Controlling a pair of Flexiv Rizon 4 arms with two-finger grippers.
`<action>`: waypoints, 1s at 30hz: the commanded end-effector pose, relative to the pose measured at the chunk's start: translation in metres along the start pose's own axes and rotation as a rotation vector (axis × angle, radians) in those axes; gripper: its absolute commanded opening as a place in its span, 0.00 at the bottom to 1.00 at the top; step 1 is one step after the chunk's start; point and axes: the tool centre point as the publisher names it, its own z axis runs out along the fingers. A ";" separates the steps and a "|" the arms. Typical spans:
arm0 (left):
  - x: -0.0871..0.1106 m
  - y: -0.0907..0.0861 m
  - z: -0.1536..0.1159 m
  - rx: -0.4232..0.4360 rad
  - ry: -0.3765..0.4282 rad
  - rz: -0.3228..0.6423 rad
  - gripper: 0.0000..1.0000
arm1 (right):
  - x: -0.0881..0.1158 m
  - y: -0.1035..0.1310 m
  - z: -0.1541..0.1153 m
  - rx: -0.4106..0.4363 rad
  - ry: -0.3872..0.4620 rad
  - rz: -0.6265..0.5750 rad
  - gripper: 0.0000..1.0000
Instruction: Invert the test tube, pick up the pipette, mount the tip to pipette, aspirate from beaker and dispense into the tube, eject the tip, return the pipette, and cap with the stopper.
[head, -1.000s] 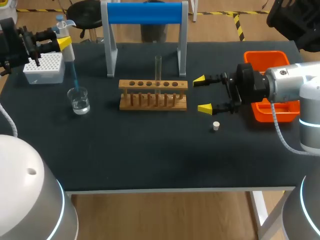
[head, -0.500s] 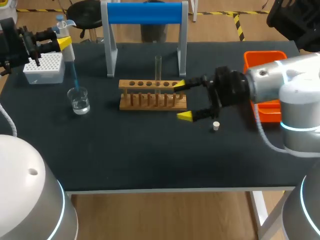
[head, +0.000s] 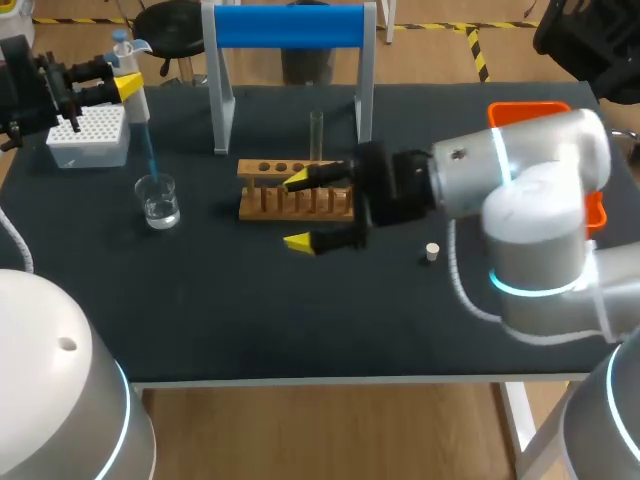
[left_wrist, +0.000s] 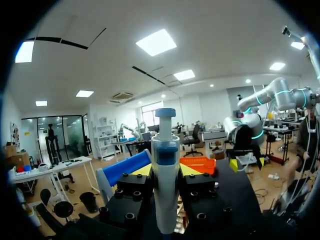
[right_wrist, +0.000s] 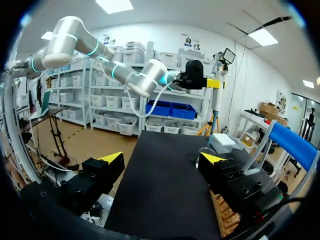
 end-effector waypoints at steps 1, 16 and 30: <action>0.001 0.000 0.001 0.003 -0.004 0.003 0.00 | -0.002 -0.002 0.060 0.045 -0.069 0.005 1.00; 0.001 0.000 0.001 0.003 -0.004 0.003 0.00 | -0.040 -0.027 0.110 0.116 -0.224 0.134 1.00; 0.001 0.000 0.001 0.003 -0.004 0.003 0.00 | -0.064 -0.044 0.139 0.136 -0.286 0.150 1.00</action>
